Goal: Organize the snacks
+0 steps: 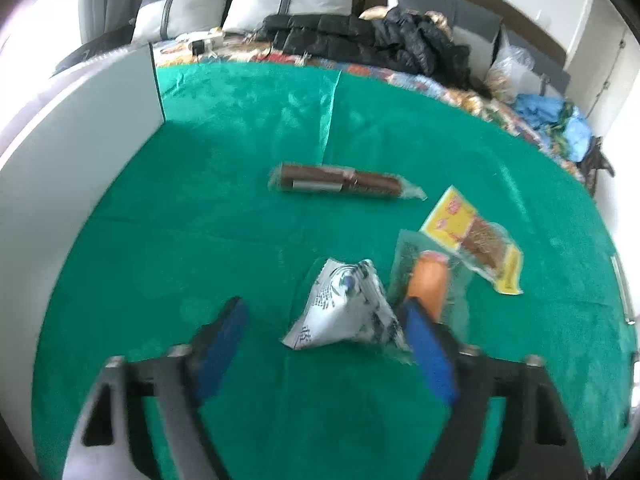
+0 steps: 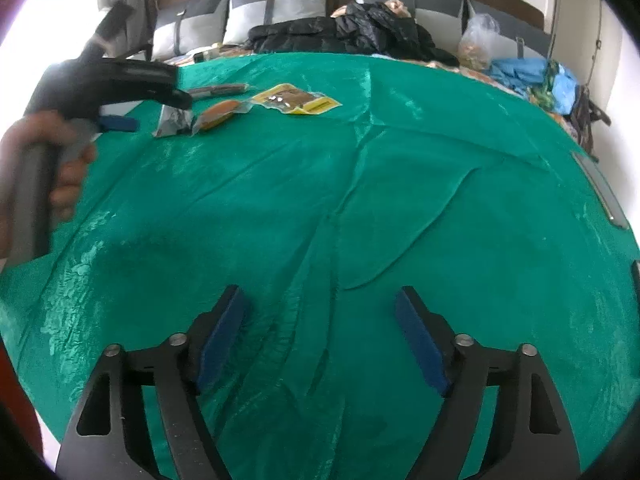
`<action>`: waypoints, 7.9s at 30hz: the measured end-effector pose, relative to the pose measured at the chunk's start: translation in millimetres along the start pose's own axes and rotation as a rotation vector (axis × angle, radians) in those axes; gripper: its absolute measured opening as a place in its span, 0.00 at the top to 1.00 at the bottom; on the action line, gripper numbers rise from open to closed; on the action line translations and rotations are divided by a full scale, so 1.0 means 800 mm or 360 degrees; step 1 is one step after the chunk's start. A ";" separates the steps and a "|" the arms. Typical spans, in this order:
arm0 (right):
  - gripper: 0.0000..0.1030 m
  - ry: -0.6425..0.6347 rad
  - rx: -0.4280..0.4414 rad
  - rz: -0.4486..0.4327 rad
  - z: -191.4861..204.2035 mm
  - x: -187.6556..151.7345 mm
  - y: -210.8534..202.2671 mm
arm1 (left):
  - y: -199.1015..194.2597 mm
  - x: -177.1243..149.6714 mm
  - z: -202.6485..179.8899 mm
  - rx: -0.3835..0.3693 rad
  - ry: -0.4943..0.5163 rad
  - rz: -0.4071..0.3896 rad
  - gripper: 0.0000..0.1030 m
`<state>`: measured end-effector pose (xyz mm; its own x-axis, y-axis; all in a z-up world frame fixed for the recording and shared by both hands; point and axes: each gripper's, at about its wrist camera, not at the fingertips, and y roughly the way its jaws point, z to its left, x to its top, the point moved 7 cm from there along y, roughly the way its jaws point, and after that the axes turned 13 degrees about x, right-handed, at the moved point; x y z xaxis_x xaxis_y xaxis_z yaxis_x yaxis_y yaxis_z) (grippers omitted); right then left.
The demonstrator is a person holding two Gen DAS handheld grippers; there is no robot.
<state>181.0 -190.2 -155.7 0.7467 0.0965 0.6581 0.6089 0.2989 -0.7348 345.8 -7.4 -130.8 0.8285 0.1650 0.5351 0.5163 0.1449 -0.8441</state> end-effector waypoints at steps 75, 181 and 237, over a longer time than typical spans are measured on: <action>0.61 0.0309 0.0019 0.0247 0.051 0.220 0.179 | -0.053 -0.123 0.134 0.0083 0.0288 -0.0131 0.00; 0.31 0.0048 -0.0130 0.0034 -0.022 0.042 0.015 | -0.093 -0.139 0.073 -0.0055 0.0277 -0.0088 0.01; 0.13 0.0141 -0.0130 0.0008 -0.042 0.036 0.023 | 0.016 0.091 -0.019 -0.0138 0.1141 -0.0067 0.01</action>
<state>222.9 -213.9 -155.6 0.7682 0.0124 0.6401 0.6224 0.2202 -0.7511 416.1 -7.9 -103.3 0.7306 -0.5238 0.4381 0.5418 0.0542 -0.8388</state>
